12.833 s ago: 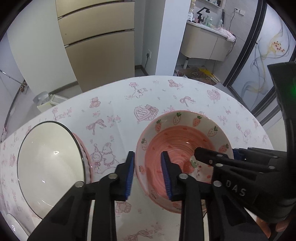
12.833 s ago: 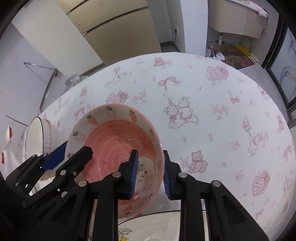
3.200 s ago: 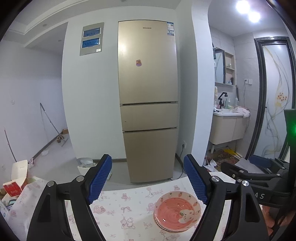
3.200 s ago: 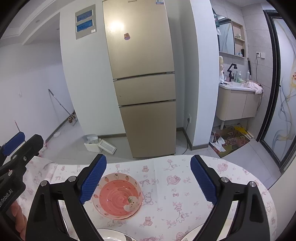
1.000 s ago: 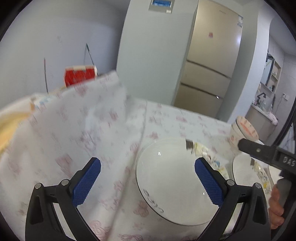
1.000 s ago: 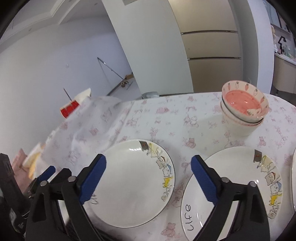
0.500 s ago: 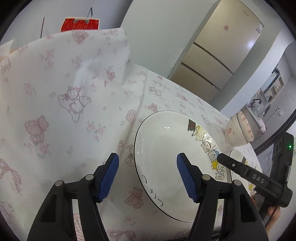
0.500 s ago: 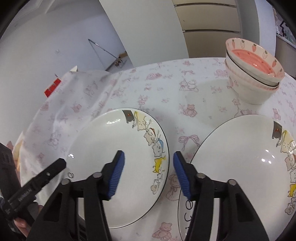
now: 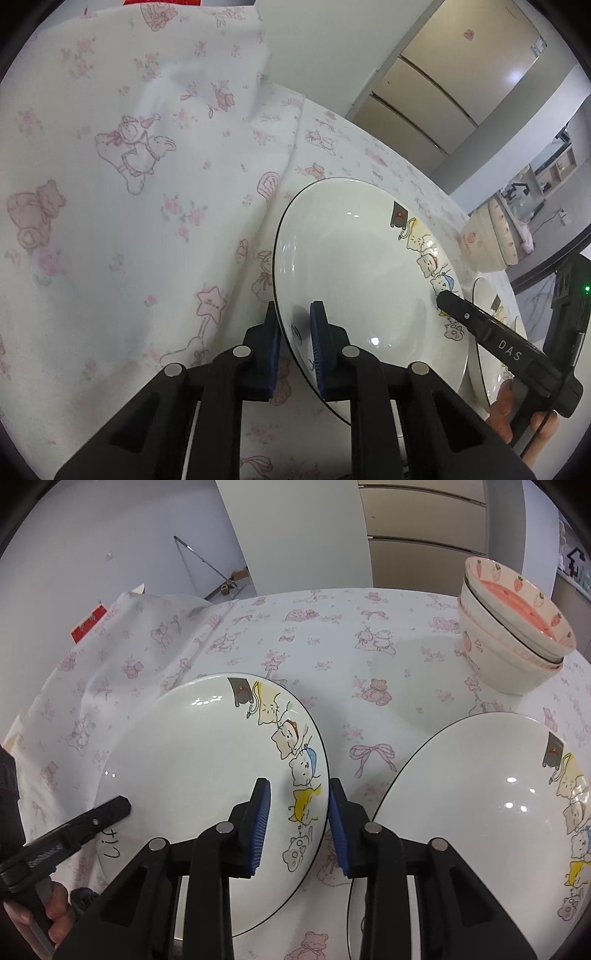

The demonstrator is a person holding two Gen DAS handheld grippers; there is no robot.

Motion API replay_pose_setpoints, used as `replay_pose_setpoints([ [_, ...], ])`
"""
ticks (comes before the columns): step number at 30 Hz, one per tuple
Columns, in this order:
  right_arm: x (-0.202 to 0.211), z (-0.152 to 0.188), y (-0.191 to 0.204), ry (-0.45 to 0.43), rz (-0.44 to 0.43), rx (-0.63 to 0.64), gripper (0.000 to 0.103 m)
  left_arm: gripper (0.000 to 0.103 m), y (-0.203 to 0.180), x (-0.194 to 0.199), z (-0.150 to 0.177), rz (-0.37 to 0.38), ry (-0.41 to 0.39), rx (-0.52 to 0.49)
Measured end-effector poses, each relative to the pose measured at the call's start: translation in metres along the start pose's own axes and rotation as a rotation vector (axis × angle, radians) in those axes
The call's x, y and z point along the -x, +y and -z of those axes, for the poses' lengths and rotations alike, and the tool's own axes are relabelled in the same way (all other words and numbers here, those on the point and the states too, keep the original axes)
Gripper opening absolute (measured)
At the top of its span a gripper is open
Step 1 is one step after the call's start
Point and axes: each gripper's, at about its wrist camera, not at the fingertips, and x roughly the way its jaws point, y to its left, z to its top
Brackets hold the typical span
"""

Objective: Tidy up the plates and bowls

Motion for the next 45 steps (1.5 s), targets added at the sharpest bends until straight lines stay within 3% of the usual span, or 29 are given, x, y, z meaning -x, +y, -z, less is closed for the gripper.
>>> replay_pose_setpoints([
  [1,0.000,0.001,0.001,-0.002,0.012,0.005,0.023,0.017,-0.001,0.000,0.001,-0.008,-0.003,-0.005],
  [2,0.000,0.002,-0.001,-0.010,0.027,0.004,0.014,0.017,-0.002,0.001,0.001,-0.015,-0.006,-0.007],
  [6,0.002,0.002,-0.010,-0.007,-0.032,-0.041,0.011,0.016,-0.001,0.002,0.002,-0.026,-0.011,-0.011],
  [13,0.012,0.006,-0.007,0.005,-0.072,-0.065,0.011,0.015,-0.017,0.029,0.006,-0.100,-0.130,-0.077],
  [18,0.035,0.004,0.002,-0.042,-0.017,-0.033,0.011,0.015,-0.027,0.042,0.008,-0.095,-0.155,-0.102],
  [28,0.087,0.001,0.004,-0.123,0.004,-0.020,0.012,0.016,-0.054,0.089,0.010,-0.074,-0.213,-0.137],
  [35,0.133,0.002,-0.003,-0.191,0.039,-0.018,0.012,0.016,-0.088,0.117,0.009,-0.043,-0.245,-0.188],
  [40,0.161,0.004,-0.027,-0.222,0.047,-0.046,0.013,0.016,-0.131,0.130,0.015,-0.033,-0.282,-0.259],
  [45,0.193,0.010,-0.059,-0.266,0.093,-0.092,0.013,0.016,-0.172,0.130,0.020,0.013,-0.265,-0.313],
])
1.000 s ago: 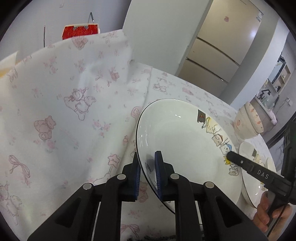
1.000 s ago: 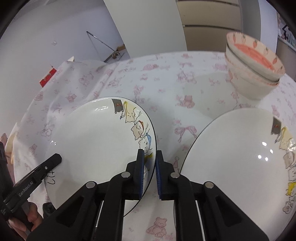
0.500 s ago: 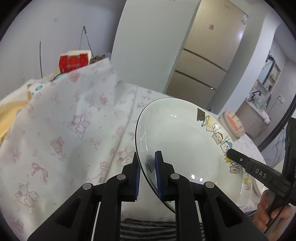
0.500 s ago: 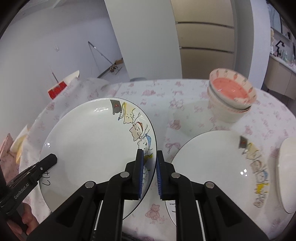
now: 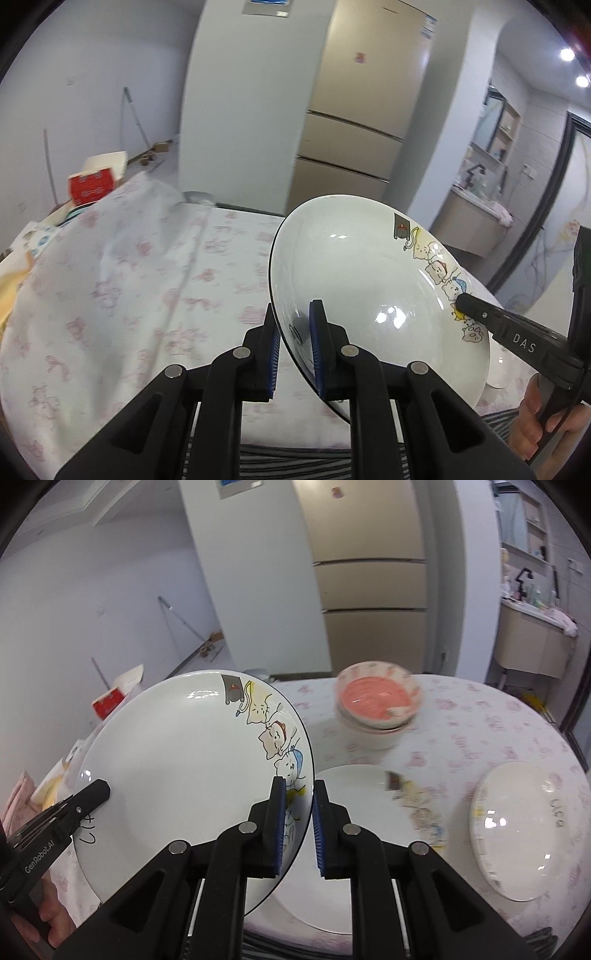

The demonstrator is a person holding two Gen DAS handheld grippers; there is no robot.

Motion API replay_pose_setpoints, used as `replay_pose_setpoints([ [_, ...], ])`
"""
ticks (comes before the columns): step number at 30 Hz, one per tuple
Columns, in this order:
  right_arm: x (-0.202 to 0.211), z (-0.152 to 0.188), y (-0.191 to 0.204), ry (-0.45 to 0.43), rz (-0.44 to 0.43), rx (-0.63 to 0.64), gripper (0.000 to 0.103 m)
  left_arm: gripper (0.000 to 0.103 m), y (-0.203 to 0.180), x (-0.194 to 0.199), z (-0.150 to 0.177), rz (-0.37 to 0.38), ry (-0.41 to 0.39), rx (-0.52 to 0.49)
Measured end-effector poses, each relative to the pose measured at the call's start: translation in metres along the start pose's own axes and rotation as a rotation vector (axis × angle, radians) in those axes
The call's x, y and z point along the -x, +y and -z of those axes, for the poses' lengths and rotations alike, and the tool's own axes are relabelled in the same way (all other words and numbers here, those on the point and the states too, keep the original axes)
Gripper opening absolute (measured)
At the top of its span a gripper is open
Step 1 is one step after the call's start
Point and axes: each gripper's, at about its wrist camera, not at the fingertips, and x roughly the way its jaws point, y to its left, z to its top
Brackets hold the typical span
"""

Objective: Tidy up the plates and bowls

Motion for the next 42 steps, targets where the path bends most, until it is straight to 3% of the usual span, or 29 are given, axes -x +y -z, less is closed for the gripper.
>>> replay_pose_setpoints([
  [4,0.017,-0.003,-0.017,-0.040,0.086,-0.004,0.014,0.017,-0.035,-0.001,-0.001,0.018,-0.007,-0.051],
  [14,0.022,0.003,-0.071,-0.038,0.097,-0.074,0.014,0.017,-0.078,-0.033,0.001,0.071,0.062,-0.078],
  [22,0.002,0.025,-0.087,0.022,0.113,-0.078,0.014,0.017,-0.078,-0.068,0.025,0.060,0.142,-0.073],
  [26,-0.012,0.037,-0.089,0.064,0.120,-0.077,0.014,0.019,-0.079,-0.085,0.039,0.009,0.186,-0.103],
  [33,-0.031,0.051,-0.091,0.124,0.155,-0.077,0.014,0.019,-0.070,-0.115,0.056,0.027,0.267,-0.081],
  [42,-0.045,0.064,-0.096,0.165,0.191,-0.082,0.014,0.019,-0.077,-0.126,0.069,0.002,0.294,-0.124],
])
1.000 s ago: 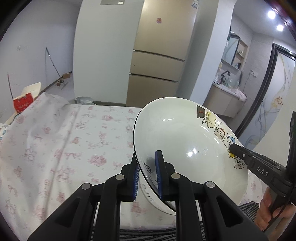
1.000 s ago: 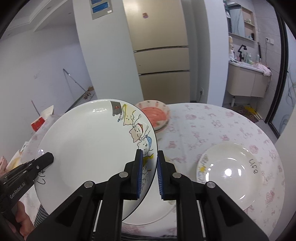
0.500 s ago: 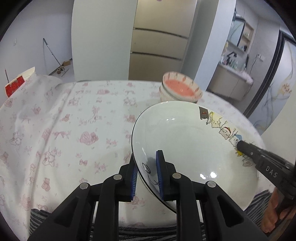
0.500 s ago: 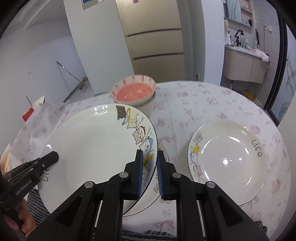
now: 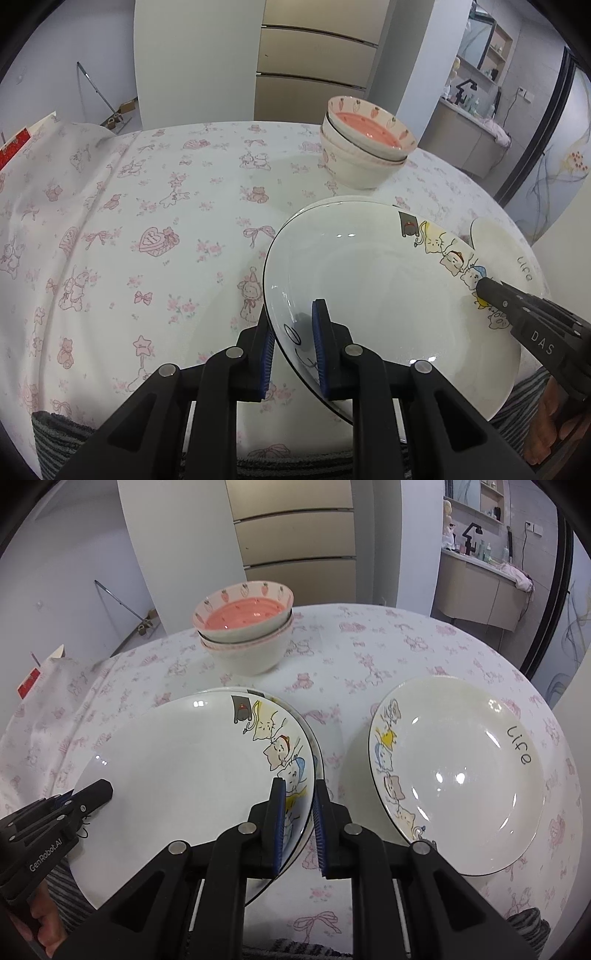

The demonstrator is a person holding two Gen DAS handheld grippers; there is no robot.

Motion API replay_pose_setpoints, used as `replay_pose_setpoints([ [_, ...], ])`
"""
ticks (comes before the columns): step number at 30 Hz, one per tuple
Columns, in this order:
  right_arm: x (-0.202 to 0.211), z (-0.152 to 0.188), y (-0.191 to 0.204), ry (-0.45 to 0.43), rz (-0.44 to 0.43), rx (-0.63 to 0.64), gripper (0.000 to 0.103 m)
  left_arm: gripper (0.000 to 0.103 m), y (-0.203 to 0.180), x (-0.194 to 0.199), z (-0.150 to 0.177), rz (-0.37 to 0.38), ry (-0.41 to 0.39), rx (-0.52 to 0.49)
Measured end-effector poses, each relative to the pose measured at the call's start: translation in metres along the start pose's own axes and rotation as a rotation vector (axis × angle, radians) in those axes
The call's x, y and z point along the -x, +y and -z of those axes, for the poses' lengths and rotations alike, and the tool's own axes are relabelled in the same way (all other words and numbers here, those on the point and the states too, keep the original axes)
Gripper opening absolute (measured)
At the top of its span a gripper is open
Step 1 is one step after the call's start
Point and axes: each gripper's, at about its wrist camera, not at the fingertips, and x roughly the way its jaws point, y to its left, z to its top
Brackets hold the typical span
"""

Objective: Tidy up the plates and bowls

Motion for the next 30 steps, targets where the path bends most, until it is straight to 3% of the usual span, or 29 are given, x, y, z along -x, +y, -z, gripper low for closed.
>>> replay_pose_setpoints([
  [5,-0.006,0.003,0.000,-0.005,0.034,0.009,0.014,0.021,-0.006,-0.005,0.004,-0.020,0.011,-0.036],
  [30,-0.016,0.011,-0.001,-0.005,0.027,0.030,0.015,0.024,-0.015,-0.008,0.011,-0.096,-0.016,-0.122],
])
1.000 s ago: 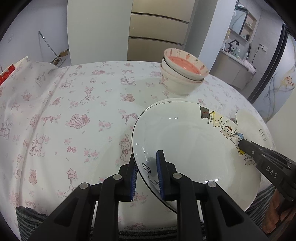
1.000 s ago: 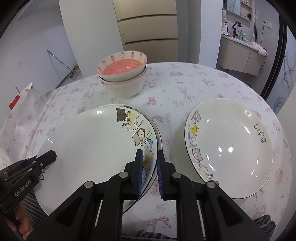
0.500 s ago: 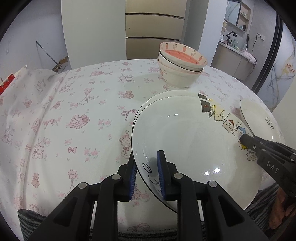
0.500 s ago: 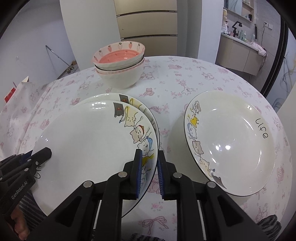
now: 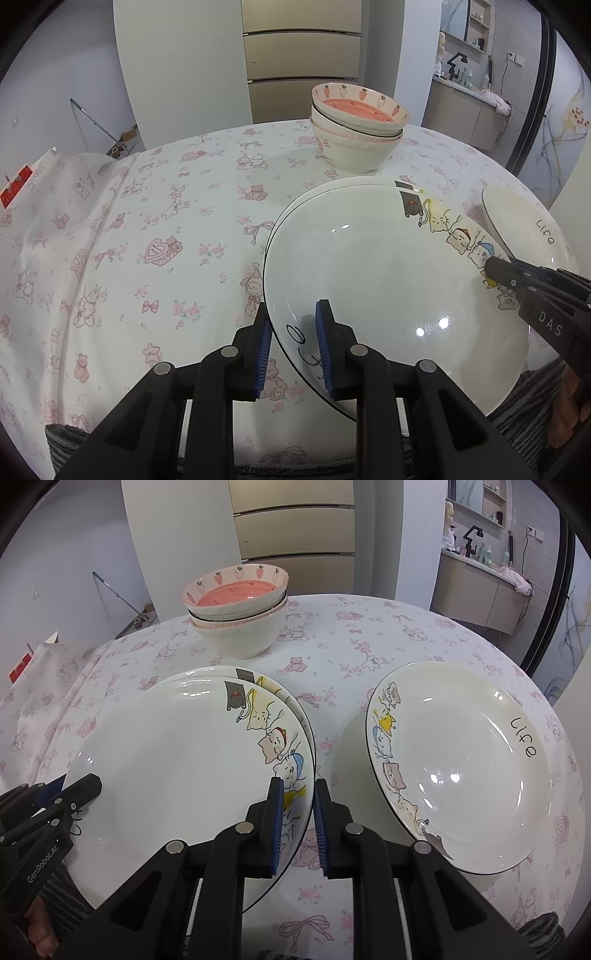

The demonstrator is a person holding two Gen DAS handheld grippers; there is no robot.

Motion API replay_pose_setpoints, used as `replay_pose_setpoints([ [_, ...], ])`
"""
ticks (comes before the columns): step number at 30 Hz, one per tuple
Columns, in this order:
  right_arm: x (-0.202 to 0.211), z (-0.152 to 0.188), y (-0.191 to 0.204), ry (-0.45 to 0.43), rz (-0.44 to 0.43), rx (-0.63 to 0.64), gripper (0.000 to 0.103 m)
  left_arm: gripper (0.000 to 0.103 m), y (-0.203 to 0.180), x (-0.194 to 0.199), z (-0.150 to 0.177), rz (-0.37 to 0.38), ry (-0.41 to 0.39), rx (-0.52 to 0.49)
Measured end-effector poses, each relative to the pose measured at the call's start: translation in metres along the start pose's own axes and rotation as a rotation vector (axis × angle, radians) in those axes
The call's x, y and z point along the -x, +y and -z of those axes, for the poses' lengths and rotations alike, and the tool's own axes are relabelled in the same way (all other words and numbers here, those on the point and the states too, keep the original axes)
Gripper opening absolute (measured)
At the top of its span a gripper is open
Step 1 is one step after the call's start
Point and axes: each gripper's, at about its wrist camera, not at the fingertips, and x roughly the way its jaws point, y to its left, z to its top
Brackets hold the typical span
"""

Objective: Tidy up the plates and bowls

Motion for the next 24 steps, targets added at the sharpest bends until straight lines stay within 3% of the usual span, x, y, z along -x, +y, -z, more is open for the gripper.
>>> replay_pose_setpoints([
  [5,0.0003,0.0001,-0.0053,0.000,-0.031,-0.020,0.014,0.024,0.0004,0.0002,-0.0008,-0.001,0.001,-0.002],
  [24,0.0040,0.0007,-0.0021,-0.026,0.005,0.018,0.014,0.025,-0.0080,-0.0042,0.0044,-0.042,-0.001,-0.066],
])
